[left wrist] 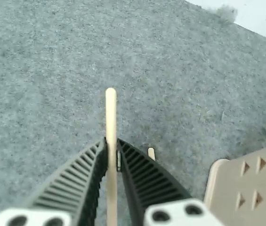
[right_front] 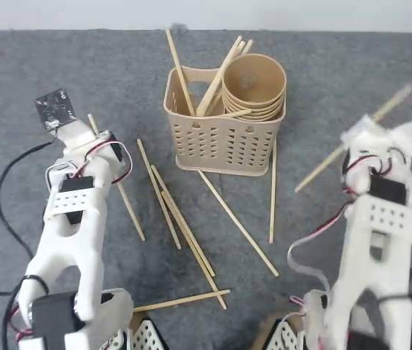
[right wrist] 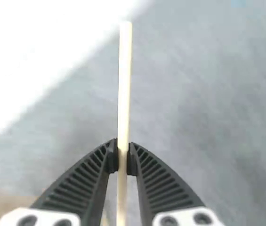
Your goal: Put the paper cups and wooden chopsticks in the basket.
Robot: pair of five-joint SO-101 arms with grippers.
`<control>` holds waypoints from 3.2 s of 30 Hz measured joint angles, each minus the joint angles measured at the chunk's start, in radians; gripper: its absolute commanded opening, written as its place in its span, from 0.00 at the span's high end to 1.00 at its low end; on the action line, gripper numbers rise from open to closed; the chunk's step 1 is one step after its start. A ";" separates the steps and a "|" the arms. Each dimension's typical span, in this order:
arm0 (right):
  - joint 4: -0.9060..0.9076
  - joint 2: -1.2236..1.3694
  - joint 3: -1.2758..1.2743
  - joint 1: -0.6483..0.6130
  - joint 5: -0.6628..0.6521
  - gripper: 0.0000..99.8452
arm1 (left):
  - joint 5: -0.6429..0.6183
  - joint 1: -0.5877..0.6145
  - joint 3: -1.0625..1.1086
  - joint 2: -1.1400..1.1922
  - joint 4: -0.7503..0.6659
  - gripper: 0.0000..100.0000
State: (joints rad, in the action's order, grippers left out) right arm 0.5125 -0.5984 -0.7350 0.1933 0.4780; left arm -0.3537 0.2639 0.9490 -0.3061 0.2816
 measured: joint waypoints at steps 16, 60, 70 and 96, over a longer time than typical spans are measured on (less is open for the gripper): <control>0.000 -0.193 0.509 -0.569 -0.414 0.99 | 0.000 0.000 0.000 0.000 0.000 0.99; -0.155 0.460 0.744 -0.585 -0.250 0.96 | 0.000 0.000 0.003 0.000 -0.037 0.99; -0.075 0.473 0.718 -0.585 -0.267 0.86 | 0.000 0.002 0.003 0.000 -0.037 0.99; 0.987 -0.064 0.370 -0.512 -0.279 0.99 | 0.006 0.002 0.003 0.000 -0.037 0.99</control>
State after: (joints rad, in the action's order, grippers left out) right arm 1.4991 -0.6628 -0.3652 -0.3191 0.1987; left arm -0.3475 0.2654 0.9521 -0.3061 0.2447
